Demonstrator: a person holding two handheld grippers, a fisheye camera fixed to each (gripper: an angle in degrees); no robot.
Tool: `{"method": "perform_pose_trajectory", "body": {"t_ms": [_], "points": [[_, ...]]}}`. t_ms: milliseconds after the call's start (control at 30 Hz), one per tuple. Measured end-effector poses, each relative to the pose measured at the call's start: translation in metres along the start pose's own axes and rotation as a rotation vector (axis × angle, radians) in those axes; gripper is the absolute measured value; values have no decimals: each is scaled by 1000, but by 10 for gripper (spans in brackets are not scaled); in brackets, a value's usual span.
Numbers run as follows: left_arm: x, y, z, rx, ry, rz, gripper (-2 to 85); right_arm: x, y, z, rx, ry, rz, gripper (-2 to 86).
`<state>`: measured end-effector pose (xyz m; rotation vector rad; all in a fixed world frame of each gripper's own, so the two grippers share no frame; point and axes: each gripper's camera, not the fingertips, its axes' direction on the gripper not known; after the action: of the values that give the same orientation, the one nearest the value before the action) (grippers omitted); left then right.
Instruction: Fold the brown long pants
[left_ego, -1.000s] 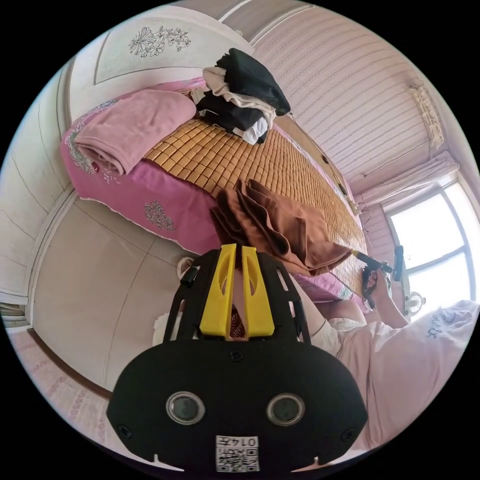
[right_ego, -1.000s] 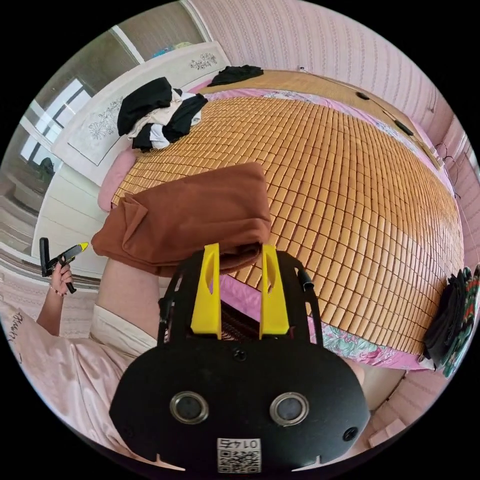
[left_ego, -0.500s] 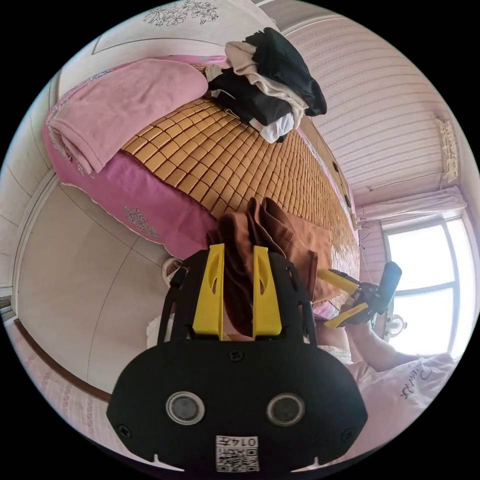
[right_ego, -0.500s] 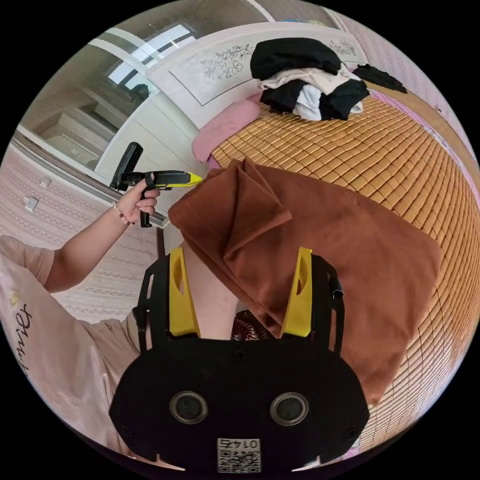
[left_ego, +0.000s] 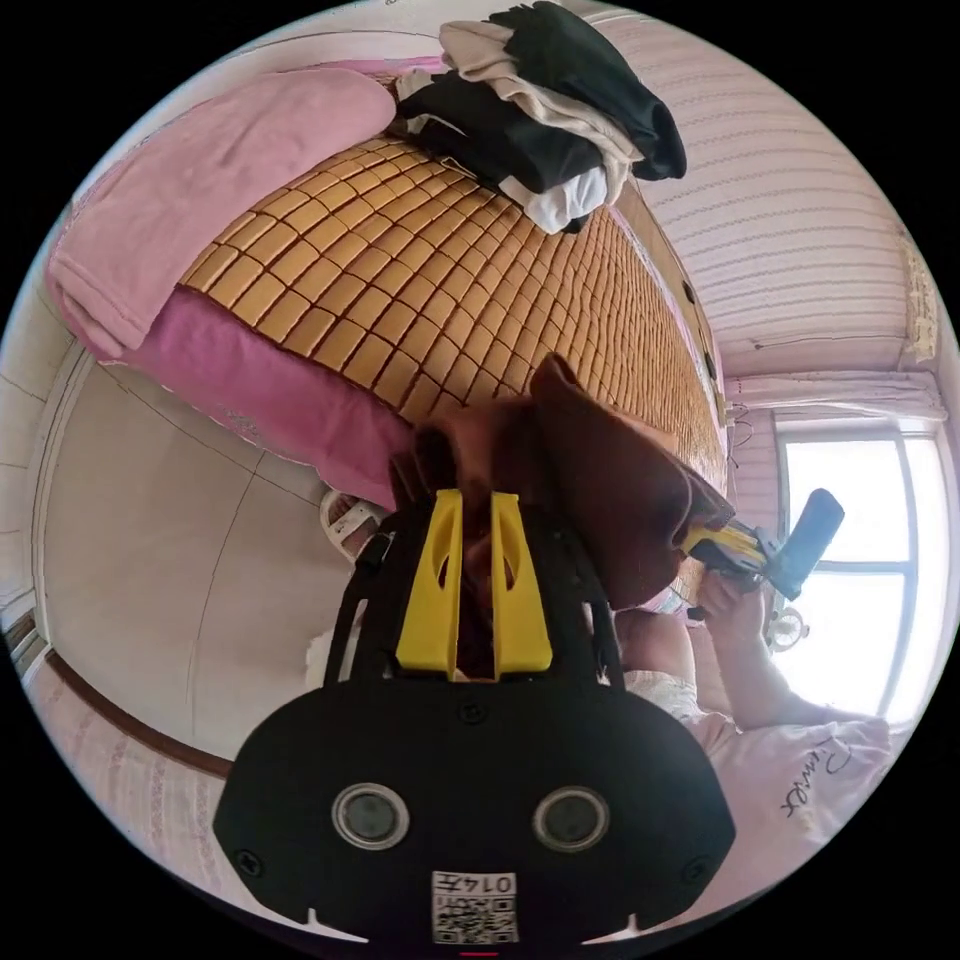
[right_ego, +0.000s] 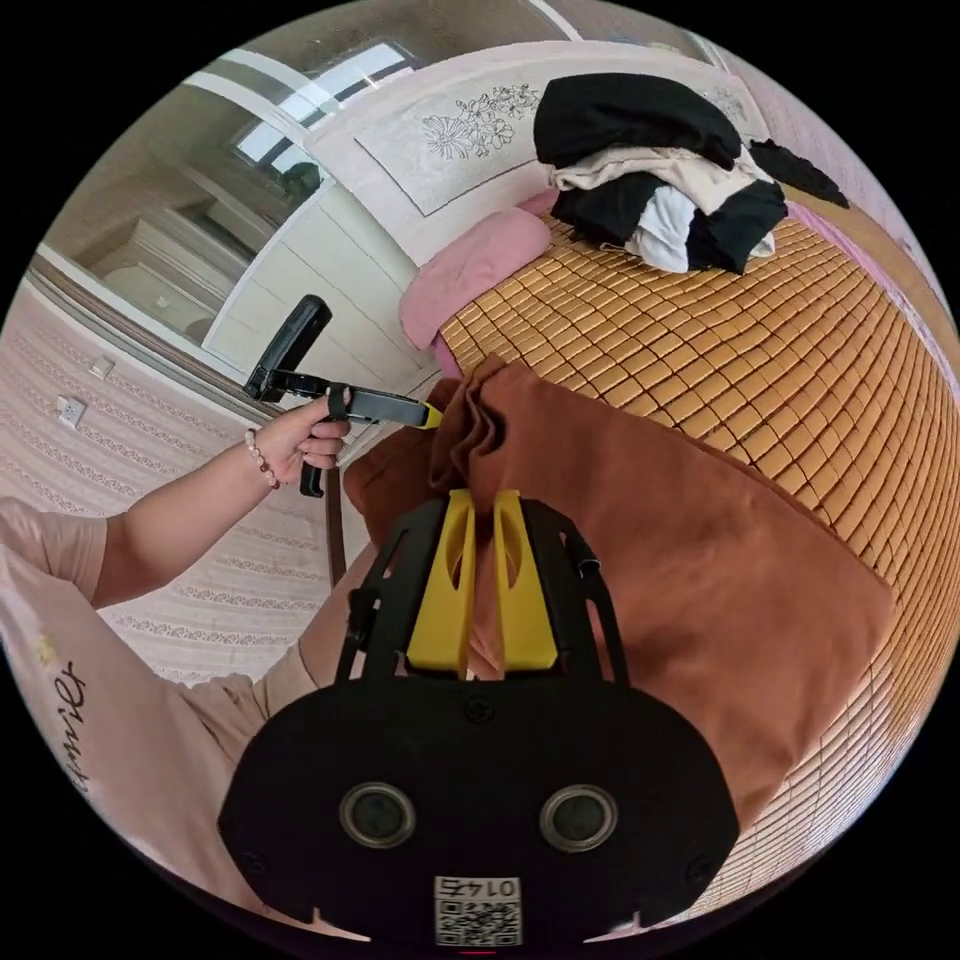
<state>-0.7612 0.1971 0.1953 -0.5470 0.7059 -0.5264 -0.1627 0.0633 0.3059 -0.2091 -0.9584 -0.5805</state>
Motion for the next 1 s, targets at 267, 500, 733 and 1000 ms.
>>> {"method": "perform_pose_trajectory", "body": {"t_ms": [267,500,733,1000], "points": [[73,-12,-59,261,166,219,-5,58,105,-276,463,89,177,16],[139,-36,-142,547,338,399,-5,42,219,-531,947,510,231,15],[64,4,-150,616,37,306,14,82,416,-557,982,749,551,47],[-11,28,-26,322,-109,-36,-8,159,562,-444,804,491,1219,55]]}}
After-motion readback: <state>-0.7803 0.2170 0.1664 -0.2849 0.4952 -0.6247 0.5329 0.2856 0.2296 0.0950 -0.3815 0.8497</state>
